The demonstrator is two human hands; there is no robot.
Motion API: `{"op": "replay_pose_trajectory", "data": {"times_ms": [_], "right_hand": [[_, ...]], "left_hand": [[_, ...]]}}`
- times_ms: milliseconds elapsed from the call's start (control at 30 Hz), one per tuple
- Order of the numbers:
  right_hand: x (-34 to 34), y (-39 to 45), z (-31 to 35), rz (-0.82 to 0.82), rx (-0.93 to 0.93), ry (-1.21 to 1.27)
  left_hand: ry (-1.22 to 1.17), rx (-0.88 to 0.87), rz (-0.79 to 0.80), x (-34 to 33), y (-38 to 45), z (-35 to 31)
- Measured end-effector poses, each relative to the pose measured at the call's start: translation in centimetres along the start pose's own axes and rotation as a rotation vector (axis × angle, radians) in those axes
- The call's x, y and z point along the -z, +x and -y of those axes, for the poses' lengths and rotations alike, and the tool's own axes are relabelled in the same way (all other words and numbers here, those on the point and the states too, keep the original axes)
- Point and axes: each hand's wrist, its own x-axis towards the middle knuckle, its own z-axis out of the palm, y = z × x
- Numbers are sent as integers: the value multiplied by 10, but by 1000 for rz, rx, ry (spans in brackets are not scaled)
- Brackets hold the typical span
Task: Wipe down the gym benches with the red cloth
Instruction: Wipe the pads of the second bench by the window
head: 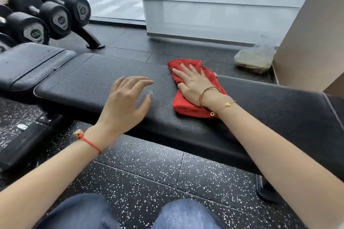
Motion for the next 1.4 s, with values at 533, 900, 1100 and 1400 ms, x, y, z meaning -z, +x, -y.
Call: {"op": "replay_pose_trajectory", "data": {"times_ms": [533, 900, 1100, 1400], "right_hand": [[-27, 39, 95, -47, -73, -14], [-37, -17, 113, -95, 48, -17], [-25, 51, 96, -45, -158, -31], [-47, 8, 143, -115, 80, -60]], "left_hand": [[-21, 95, 15, 5, -1, 126], [-16, 60, -24, -2, -4, 134], [19, 71, -27, -3, -5, 131], [17, 74, -39, -3, -5, 130]]}}
